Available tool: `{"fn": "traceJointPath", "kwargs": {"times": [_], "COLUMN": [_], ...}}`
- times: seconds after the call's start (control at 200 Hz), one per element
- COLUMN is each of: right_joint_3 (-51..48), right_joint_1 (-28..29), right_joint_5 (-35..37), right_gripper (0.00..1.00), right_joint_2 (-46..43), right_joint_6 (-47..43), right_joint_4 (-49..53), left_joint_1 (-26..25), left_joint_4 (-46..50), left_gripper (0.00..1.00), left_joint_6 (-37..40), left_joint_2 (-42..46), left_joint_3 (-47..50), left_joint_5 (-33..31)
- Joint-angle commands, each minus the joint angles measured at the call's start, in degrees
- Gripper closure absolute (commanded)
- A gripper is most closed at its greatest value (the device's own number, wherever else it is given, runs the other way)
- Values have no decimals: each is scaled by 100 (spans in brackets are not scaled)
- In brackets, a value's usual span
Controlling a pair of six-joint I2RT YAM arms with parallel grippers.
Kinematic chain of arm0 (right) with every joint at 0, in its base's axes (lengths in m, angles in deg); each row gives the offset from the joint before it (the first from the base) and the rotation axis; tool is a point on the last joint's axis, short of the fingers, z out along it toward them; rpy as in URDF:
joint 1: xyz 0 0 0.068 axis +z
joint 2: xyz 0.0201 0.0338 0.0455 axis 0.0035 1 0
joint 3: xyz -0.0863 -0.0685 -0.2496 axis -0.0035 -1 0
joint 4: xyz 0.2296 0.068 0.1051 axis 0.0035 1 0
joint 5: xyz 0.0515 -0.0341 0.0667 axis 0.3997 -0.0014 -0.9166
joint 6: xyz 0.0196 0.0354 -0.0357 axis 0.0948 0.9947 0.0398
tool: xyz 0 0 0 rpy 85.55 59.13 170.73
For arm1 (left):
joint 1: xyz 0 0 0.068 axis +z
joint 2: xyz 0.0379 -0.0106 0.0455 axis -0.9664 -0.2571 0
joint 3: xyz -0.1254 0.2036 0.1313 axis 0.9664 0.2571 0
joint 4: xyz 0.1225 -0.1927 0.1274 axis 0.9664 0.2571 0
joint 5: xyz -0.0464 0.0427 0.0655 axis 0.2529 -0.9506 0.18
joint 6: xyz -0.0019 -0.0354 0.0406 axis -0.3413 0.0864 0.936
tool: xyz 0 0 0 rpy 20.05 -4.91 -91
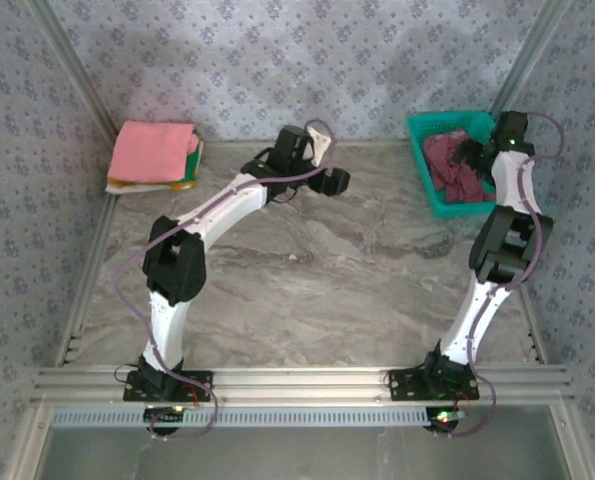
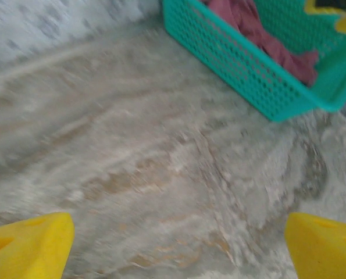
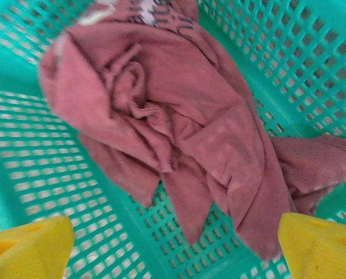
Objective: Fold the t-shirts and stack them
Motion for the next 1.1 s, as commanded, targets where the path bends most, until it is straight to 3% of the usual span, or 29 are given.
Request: {"fn": "traceJointPath", "kwargs": {"times": [0.0, 0.26, 0.395, 0.5, 0.655, 0.735, 0.814, 1.094], "right_joint_3": [742, 2055, 2969, 3142, 3310, 3503, 3553, 3879], "right_joint_1": [40, 99, 123, 122, 132, 146, 161, 377], "right_joint_5": [-149, -634, -920, -1136, -1187, -1176, -1080, -639], "right_gripper": [7, 8, 17, 36, 77, 85, 100, 100], "right_joint_2": [485, 1903, 2638, 2873, 2890, 2768, 2494, 1174], "right_joint_6": [-47, 252, 432, 553, 598, 551, 500, 209], "right_joint_4": [432, 620, 930, 700, 605, 711, 722, 849], "left_joint_1": [-145, -191, -190, -192, -183, -183, -184, -25], "left_joint_4": [-114, -263, -187, -273, -314, -356, -401, -851], "left_gripper": [7, 6, 6, 6, 6, 6, 6, 7], "left_joint_6": [16, -86, 22, 62, 55, 40, 23, -249], "left_joint_2": [98, 231, 331, 416, 416, 441, 491, 1185], "left_joint_3": [-24, 632, 811, 981, 1035, 1062, 1098, 1639], "left_joint_5": [178, 187, 22, -61, -133, -173, -237, -716]}}
